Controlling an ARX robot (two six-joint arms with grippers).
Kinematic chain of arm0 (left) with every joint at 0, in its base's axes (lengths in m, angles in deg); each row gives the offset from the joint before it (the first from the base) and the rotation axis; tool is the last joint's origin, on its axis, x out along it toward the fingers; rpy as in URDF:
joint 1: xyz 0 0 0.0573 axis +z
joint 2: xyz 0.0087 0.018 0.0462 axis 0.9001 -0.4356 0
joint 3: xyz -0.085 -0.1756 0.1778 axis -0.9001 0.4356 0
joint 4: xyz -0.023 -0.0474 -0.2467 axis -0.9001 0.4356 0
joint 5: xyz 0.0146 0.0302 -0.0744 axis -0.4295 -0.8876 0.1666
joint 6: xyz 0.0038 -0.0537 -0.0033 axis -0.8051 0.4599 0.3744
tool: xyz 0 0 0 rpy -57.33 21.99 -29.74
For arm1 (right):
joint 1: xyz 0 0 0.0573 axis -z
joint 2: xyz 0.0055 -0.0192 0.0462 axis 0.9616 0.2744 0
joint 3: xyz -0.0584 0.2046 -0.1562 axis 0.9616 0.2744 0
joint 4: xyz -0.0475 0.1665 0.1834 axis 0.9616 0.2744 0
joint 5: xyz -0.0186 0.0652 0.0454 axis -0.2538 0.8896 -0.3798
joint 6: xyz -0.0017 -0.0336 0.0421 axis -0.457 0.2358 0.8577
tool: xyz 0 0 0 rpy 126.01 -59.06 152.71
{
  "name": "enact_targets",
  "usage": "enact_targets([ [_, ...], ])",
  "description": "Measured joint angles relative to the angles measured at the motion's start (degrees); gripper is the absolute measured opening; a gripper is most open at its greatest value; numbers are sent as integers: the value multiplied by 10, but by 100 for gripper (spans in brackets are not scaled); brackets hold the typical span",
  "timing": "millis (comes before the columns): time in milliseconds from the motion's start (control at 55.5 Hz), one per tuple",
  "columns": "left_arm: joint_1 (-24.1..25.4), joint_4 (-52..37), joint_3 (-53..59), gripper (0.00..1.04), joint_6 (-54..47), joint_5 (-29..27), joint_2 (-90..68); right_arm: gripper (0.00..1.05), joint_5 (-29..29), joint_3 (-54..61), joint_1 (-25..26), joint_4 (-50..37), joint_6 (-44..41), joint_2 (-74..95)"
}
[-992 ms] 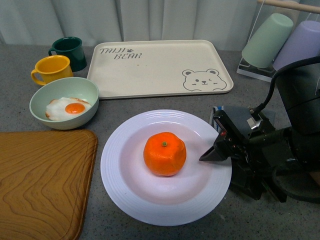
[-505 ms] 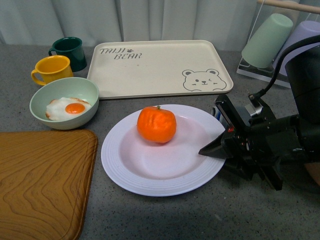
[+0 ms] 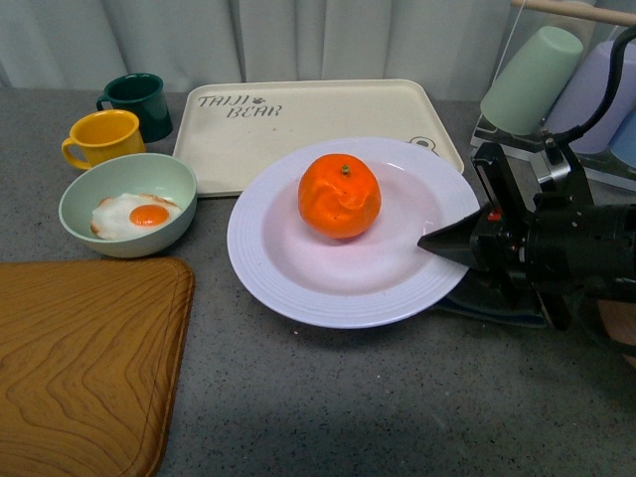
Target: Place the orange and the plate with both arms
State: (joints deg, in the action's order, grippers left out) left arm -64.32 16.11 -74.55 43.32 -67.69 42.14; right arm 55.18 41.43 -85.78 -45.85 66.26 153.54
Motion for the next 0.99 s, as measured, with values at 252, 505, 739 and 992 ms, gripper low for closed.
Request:
enact_targets([
  [252, 0, 0, 0, 98, 0, 0, 0, 4, 10, -148, 5, 59, -2, 73],
  [505, 0, 0, 0, 98, 0, 0, 0, 4, 15, -342, 5, 144, 0, 179],
  [739, 0, 0, 0, 98, 0, 0, 0, 4, 10, -508, 4, 237, 1, 274],
  [992, 0, 0, 0, 98, 0, 0, 0, 6, 5, -652, 6, 335, -32, 347],
])
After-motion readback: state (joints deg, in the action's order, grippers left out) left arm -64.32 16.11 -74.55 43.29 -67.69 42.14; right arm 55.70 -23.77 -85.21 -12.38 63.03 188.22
